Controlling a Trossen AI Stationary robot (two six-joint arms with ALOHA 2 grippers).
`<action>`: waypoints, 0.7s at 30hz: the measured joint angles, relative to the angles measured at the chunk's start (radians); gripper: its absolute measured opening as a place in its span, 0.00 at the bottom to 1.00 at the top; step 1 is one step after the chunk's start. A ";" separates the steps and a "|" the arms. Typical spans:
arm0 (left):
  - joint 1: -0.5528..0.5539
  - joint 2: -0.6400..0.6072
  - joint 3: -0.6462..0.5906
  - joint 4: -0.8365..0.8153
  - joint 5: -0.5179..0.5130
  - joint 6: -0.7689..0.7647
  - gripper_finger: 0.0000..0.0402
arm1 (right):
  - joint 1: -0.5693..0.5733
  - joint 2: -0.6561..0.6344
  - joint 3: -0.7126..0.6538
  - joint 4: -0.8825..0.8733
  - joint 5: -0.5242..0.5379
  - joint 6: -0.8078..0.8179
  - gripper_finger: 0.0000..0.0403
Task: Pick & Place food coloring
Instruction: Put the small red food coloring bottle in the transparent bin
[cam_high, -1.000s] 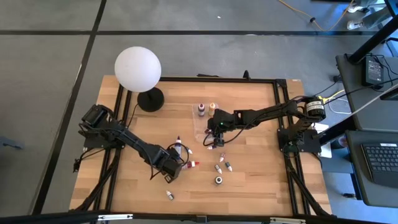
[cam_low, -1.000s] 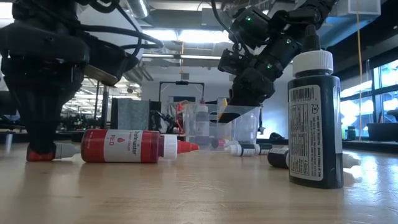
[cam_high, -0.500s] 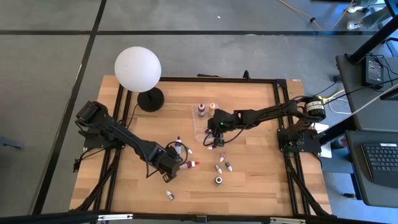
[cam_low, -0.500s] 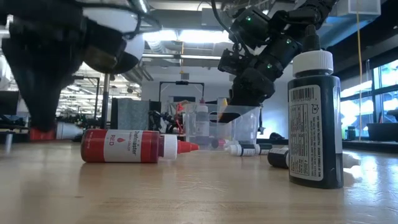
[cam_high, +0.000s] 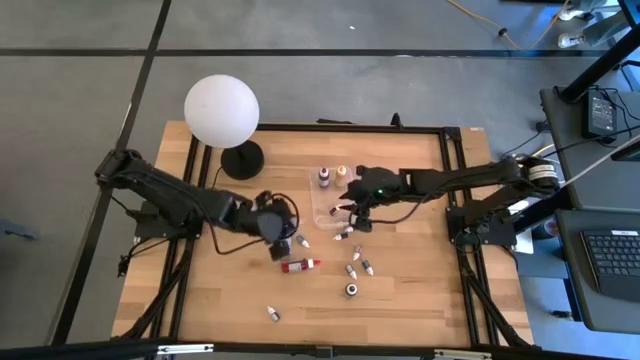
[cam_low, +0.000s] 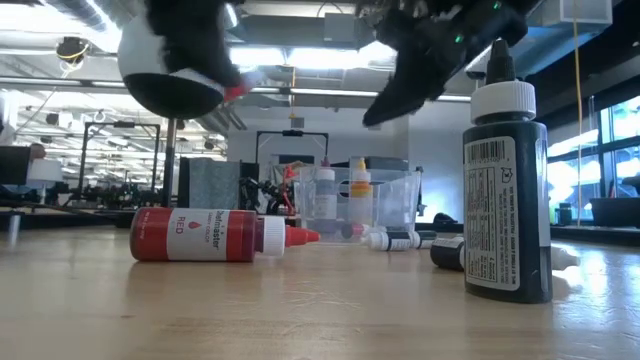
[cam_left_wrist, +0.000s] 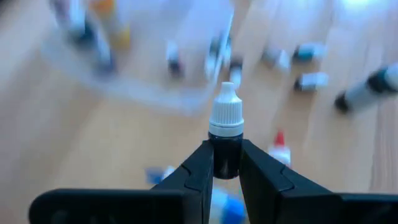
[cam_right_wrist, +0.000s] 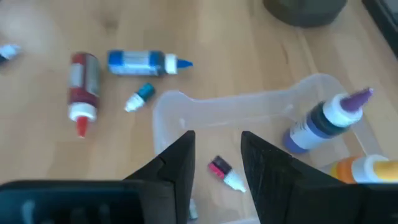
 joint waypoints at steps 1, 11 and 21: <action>0.020 0.001 0.000 0.042 0.006 0.072 0.15 | 0.008 -0.011 0.000 -0.013 0.000 0.014 0.33; 0.234 0.173 0.001 0.416 0.274 0.480 0.15 | 0.112 -0.027 0.000 -0.274 0.195 0.232 0.33; 0.350 0.370 0.000 0.516 0.419 0.516 0.15 | 0.260 -0.027 -0.010 -0.354 0.300 0.417 0.33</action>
